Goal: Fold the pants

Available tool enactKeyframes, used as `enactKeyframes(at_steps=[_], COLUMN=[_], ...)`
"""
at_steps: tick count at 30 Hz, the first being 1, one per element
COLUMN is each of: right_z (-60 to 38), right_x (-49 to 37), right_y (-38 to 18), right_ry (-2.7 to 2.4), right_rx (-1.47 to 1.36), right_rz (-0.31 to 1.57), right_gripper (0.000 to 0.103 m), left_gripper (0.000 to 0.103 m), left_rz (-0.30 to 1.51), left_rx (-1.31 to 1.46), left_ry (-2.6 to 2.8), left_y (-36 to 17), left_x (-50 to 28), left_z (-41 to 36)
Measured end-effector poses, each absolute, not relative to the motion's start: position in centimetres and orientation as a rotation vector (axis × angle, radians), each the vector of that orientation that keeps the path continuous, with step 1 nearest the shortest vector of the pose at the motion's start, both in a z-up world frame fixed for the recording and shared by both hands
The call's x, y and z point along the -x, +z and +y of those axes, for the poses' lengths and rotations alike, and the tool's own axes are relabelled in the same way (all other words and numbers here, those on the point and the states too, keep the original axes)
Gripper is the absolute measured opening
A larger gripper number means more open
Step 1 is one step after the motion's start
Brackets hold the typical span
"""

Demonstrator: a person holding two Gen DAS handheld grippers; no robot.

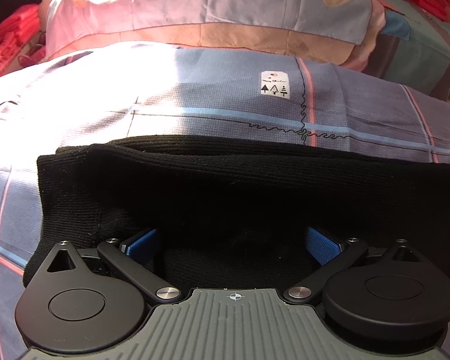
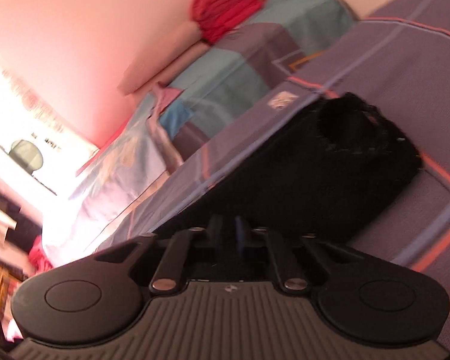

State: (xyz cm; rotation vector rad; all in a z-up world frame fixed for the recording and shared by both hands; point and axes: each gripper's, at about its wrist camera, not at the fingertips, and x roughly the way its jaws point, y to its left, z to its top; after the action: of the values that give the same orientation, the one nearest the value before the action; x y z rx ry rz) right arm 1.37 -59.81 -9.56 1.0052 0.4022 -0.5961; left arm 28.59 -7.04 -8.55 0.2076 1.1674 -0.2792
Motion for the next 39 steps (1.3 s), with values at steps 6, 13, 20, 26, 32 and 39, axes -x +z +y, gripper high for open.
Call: enactKeyframes(at_steps=[6, 13, 20, 26, 32, 39], right_z=[-57.5, -52.3, -49.4, -47.4, -44.3, -38.5], right_x=[0.0, -1.6, -2.9, -4.4, -7.6, -9.3], right_y=[-6.0, -6.8, -6.1, -5.0, -3.6, 0.5], right_ry=[-0.675, -0.507, -0.437, -0.353, -0.231, -0.186], right_rx=[-0.897, -0.899, -0.919, -0.899, -0.868, -0.790], right_rz=[0.394, 0.516, 0.567, 0.593, 0.633, 0.657], right_gripper=[0.040, 0.045, 0.046, 0.046, 0.046, 0.046], left_gripper=[0.103, 0.103, 0.103, 0.103, 0.103, 0.103], left_rz=[1.143, 1.135, 1.122, 1.129, 1.127, 1.116], left_rx=[-0.192, -0.219, -0.182, -0.131, -0.074, -0.007], left_ry=[-0.301, -0.267, -0.257, -0.196, -0.143, -0.210], left_y=[-6.5, -6.1, -4.9, -4.5, -3.2, -4.1], left_x=[-26.8, -24.9, -23.7, -22.1, -19.5, -21.1], left_z=[-6.5, -6.5, -4.8, -1.4, 2.0, 3.0])
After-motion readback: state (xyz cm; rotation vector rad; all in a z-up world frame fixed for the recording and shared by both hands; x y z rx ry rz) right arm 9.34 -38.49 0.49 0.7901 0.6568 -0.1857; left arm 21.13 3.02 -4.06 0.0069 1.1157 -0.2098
